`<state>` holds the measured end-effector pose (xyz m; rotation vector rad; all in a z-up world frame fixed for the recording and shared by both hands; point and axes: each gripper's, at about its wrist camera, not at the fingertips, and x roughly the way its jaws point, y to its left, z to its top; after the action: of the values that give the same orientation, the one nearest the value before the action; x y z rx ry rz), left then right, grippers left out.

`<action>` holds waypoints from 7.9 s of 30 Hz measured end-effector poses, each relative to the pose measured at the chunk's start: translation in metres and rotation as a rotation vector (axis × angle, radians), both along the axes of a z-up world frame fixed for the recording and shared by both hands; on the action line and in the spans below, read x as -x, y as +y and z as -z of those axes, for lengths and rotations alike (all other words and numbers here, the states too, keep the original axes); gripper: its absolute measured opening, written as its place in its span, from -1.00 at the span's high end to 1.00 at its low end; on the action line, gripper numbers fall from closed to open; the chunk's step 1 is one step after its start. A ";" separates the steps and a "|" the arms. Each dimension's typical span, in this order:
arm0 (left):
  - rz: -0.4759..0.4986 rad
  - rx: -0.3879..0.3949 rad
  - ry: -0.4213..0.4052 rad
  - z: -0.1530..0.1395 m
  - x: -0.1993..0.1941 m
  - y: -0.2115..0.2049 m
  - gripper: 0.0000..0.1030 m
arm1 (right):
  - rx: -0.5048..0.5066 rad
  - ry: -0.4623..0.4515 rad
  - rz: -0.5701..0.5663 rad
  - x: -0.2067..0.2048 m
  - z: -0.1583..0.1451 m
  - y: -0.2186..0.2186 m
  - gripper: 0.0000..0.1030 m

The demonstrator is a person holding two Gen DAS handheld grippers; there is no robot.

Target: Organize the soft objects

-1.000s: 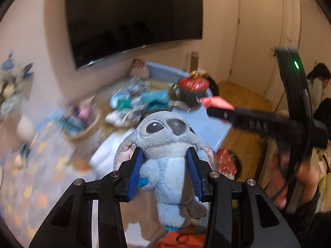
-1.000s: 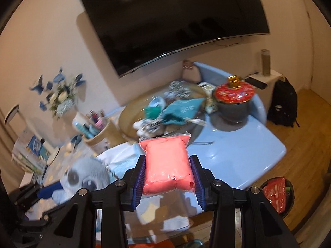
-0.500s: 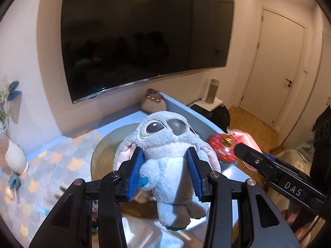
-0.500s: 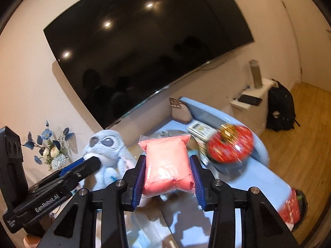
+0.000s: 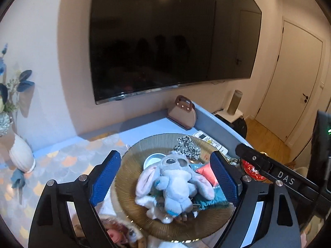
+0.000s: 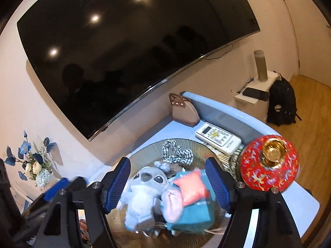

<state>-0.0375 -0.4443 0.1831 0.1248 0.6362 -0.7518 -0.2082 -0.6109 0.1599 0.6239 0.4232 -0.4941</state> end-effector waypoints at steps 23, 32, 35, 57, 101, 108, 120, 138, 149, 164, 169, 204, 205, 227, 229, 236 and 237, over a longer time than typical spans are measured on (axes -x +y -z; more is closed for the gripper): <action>0.189 -0.060 0.362 0.075 0.106 0.176 -0.70 | 0.235 0.239 -0.276 0.063 -0.004 0.153 -0.51; -0.327 -0.244 0.233 0.110 0.053 0.296 -0.70 | 0.543 0.317 -0.511 0.020 0.018 0.313 -0.83; -0.433 -0.292 0.217 0.133 0.031 0.325 -0.70 | 0.612 0.302 -0.600 0.005 0.035 0.358 -0.85; -0.562 -0.207 0.249 0.191 0.000 0.377 -0.98 | 0.512 0.431 -0.644 -0.100 0.165 0.405 -0.99; -0.599 0.306 0.398 0.182 -0.228 0.427 -0.97 | -0.329 0.242 -0.746 -0.379 0.143 0.361 0.75; -0.535 0.287 0.432 0.181 -0.226 0.423 -0.97 | -0.376 0.262 -0.749 -0.329 0.148 0.372 0.76; -0.546 0.297 0.419 0.180 -0.222 0.424 -0.96 | -0.109 0.284 -0.723 -0.304 0.100 0.375 -0.53; -0.555 0.392 0.464 0.182 -0.230 0.442 -0.96 | -0.155 0.218 -0.812 -0.367 0.145 0.388 0.83; -0.557 0.287 0.366 0.172 -0.223 0.415 -0.98 | 0.095 0.261 -0.635 -0.276 0.125 0.358 0.85; -0.574 0.340 0.423 0.183 -0.228 0.423 -0.97 | -0.005 0.305 -0.829 -0.322 0.150 0.406 -0.17; -0.569 0.290 0.403 0.181 -0.226 0.414 -0.97 | 0.115 0.351 -0.775 -0.321 0.151 0.411 0.81; -0.662 0.122 0.299 0.170 -0.183 0.434 0.20 | 0.376 0.475 -0.745 -0.359 0.160 0.442 -0.73; -0.660 0.111 0.300 0.172 -0.184 0.430 0.20 | 0.370 0.456 -0.740 -0.360 0.159 0.441 -0.58; -0.589 0.121 0.158 0.166 -0.065 0.382 0.20 | 0.227 0.237 -0.768 -0.152 0.136 0.389 0.88; -0.584 0.130 0.086 0.158 -0.037 0.375 0.20 | 0.215 0.253 -0.774 -0.125 0.138 0.386 0.88; -0.538 0.077 0.014 0.154 0.007 0.350 0.20 | 0.170 0.329 -0.847 -0.069 0.151 0.382 0.54; -0.528 0.074 0.002 0.153 0.008 0.348 0.20 | 0.175 0.346 -0.846 -0.067 0.154 0.383 0.01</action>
<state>-0.0456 -0.0960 0.0300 -0.1109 0.6067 -0.2648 -0.1407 -0.2276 0.0063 0.1455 0.9037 0.1787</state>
